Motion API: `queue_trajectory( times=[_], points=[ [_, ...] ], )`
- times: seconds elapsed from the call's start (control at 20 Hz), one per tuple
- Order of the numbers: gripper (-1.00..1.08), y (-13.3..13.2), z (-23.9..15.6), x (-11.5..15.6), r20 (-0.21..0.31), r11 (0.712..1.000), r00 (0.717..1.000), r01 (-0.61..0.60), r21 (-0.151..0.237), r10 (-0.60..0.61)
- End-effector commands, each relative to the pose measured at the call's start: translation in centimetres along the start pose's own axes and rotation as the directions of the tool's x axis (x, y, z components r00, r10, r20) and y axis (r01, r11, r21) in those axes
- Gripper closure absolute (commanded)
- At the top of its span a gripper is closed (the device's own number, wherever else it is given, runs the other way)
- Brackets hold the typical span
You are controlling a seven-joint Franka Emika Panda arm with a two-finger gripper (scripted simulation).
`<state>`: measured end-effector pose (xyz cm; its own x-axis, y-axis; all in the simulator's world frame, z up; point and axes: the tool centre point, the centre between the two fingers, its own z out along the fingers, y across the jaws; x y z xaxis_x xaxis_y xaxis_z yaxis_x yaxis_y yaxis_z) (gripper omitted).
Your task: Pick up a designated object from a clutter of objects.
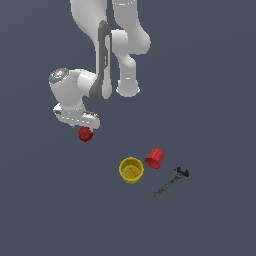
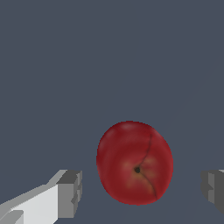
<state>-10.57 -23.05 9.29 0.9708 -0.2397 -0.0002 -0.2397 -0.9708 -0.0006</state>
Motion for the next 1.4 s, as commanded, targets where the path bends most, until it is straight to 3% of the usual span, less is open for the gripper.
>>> queue_trajectory(
  times=[0.0,0.65,0.7,1.35],
  points=[
    [-0.92,0.0,0.7,-0.1,0.001,1.000,1.000,0.000,0.000,0.000],
    [-0.92,0.1,4.7,-0.2,0.000,1.000,1.000,-0.001,-0.001,0.001],
    [1.08,0.1,4.7,-0.2,0.000,1.000,1.000,-0.001,-0.001,0.001],
    [1.08,0.0,4.4,-0.2,-0.001,1.000,1.000,-0.002,-0.001,0.002]
  ],
)
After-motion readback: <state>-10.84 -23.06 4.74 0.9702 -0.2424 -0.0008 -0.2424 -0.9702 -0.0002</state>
